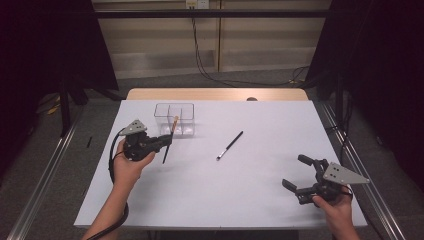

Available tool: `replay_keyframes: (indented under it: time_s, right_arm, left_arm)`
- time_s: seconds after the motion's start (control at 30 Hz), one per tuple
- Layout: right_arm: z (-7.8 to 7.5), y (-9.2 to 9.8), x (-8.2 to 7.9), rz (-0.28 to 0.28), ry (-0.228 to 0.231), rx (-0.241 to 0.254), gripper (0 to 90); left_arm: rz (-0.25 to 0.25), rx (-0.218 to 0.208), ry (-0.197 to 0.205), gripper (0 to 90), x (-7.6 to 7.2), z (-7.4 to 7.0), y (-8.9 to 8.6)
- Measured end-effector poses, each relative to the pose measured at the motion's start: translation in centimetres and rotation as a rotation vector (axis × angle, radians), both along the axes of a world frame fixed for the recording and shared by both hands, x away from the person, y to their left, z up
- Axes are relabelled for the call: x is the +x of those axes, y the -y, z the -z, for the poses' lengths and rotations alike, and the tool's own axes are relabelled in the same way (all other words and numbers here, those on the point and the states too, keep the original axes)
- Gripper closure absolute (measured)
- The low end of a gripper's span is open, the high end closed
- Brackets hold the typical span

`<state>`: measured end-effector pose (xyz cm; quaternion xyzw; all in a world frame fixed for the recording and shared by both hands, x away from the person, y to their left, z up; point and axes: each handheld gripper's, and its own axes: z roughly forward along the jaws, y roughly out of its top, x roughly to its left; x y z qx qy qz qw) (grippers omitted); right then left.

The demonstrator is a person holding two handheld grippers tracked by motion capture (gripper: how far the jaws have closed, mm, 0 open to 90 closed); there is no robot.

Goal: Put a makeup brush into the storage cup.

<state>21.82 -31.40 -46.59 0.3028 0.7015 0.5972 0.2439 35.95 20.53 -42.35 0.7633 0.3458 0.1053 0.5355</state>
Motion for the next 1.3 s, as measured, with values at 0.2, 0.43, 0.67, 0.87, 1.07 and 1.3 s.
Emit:
replay_keyframes:
  time_s: [0.2,0.43,0.67,0.87,1.07,1.3]
  right_arm:
    - [0.0,0.0,0.0,-0.002,0.002,-0.001,0.0]
    - [0.0,0.0,0.0,-0.004,0.001,-0.002,0.0]
    - [0.0,0.1,-0.1,-0.002,0.001,-0.002,0.0]
    - [0.0,0.1,-0.1,-0.002,0.002,-0.003,0.0]
    - [0.0,0.0,0.0,-0.002,0.001,-0.005,0.0]
    - [0.0,0.1,0.0,-0.005,-0.001,-0.004,0.0]
  left_arm:
    - [-0.031,-0.057,0.035,83.4,-0.1,-0.1,0.1]
    - [-0.085,-0.114,0.100,83.4,-0.3,-0.4,0.1]
    - [-0.107,-0.156,0.146,83.4,-0.3,-0.5,0.5]
    - [-0.104,-0.168,0.161,83.4,-0.2,-0.8,1.0]
    - [-0.099,-0.164,0.173,83.4,0.1,-0.9,1.4]
    - [-0.109,-0.181,0.179,83.4,0.6,-1.1,1.7]
